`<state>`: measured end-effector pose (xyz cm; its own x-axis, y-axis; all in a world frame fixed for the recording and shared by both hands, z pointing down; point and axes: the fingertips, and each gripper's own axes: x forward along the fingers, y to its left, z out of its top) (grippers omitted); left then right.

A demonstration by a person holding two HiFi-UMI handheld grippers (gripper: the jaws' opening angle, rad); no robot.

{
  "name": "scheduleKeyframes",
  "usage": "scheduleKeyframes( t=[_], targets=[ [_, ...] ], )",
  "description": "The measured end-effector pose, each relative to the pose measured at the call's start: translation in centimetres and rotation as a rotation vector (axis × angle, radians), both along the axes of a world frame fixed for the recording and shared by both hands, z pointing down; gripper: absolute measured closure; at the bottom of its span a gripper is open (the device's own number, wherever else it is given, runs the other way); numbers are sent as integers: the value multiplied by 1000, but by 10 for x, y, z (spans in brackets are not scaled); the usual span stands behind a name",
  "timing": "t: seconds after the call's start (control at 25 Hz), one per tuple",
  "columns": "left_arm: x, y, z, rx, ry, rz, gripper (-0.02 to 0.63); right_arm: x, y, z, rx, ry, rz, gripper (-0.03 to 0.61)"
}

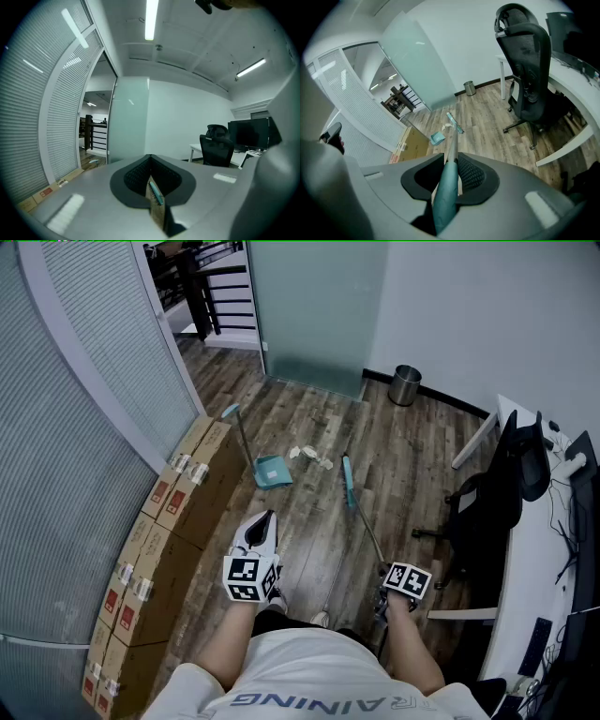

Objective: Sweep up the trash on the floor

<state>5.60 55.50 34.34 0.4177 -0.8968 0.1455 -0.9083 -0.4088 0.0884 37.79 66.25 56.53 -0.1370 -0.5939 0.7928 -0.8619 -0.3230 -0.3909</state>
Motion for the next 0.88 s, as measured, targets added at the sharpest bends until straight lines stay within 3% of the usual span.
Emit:
scheduleKeyframes(
  t=[0.48, 0.88],
  targets=[
    [-9, -14, 3, -21, 5, 4, 611, -4, -15, 7, -7, -22, 21, 469],
    [-16, -68, 10, -47, 14, 22, 611, -12, -57, 14, -32, -28, 45, 469]
  ],
)
